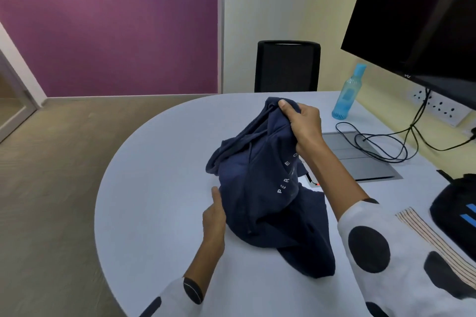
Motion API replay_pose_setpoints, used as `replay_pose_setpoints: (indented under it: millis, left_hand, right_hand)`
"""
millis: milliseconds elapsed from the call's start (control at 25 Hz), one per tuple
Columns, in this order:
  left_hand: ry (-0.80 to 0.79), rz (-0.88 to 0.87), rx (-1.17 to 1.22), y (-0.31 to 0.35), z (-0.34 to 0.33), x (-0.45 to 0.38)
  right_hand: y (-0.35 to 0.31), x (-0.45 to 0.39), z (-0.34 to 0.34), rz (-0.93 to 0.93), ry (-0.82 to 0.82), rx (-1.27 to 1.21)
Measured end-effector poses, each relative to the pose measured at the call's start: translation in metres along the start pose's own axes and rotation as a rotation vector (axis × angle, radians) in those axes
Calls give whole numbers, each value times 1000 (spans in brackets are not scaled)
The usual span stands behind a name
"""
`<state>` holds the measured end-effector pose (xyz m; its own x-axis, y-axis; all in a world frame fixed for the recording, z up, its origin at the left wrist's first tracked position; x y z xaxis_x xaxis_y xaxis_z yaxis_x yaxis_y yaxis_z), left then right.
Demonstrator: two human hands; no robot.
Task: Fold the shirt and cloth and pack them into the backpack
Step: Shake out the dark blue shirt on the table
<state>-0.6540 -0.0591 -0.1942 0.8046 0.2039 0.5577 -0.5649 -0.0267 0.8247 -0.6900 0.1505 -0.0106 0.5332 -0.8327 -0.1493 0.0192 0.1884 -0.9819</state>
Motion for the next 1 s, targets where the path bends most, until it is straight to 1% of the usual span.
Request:
replay_pose_setpoints:
  millis: [80, 120, 200, 320, 400, 480, 520, 600, 680, 760, 880, 920, 960, 1000]
  left_hand:
    - [-171, -191, -39, 11, -6, 2]
    - [-213, -267, -45, 15, -9, 0]
    - [-244, -337, -2, 28, -12, -5]
    - [-227, -411, 34, 50, -11, -16]
    - [-201, -421, 45, 61, -6, -25]
    - [-183, -364, 106, 71, 0, -31]
    - [-181, -324, 134, 77, 3, -32]
    - [-202, -265, 167, 93, 7, -28]
    - [-249, -260, 172, 109, 10, -22]
    - [-271, -285, 147, 123, 14, -16]
    - [-280, -302, 170, 144, 24, -11]
    - [-295, -304, 172, 150, 26, -9]
    - [-313, -310, 156, 157, 26, -6]
    - [-325, -325, 127, 163, 25, -5]
  right_hand:
    - [7, -6, -4, -25, -13, -14]
    - [12, -8, -6, -18, -28, 11]
    - [22, -10, -5, 24, -61, 76]
    - [41, -7, 1, 23, -168, 57]
    - [58, 2, 4, 115, -202, 138]
    - [78, 17, 3, 219, -199, 245]
    - [90, 26, 1, 243, -222, 301]
    - [116, 44, -5, 242, -335, 463]
    - [136, 54, -10, 232, -437, 619]
    - [137, 55, -11, 252, -392, 619]
    - [127, 41, -7, 281, -195, 521]
    - [123, 36, -6, 264, -165, 487]
    - [122, 31, -7, 233, -193, 446]
    - [120, 29, -9, 175, -256, 422]
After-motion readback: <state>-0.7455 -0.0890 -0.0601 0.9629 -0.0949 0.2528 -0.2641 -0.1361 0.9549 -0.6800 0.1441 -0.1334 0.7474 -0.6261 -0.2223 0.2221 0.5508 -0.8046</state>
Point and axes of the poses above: each hand's wrist, its own x-axis away from the middle knuckle, its own z-axis out of the back of the hand, y = z × x, the point moved 4 cm from there along -x, towards the middle knuckle, and after that the axes turned 15 degrees about y, right-handed, at the moved point
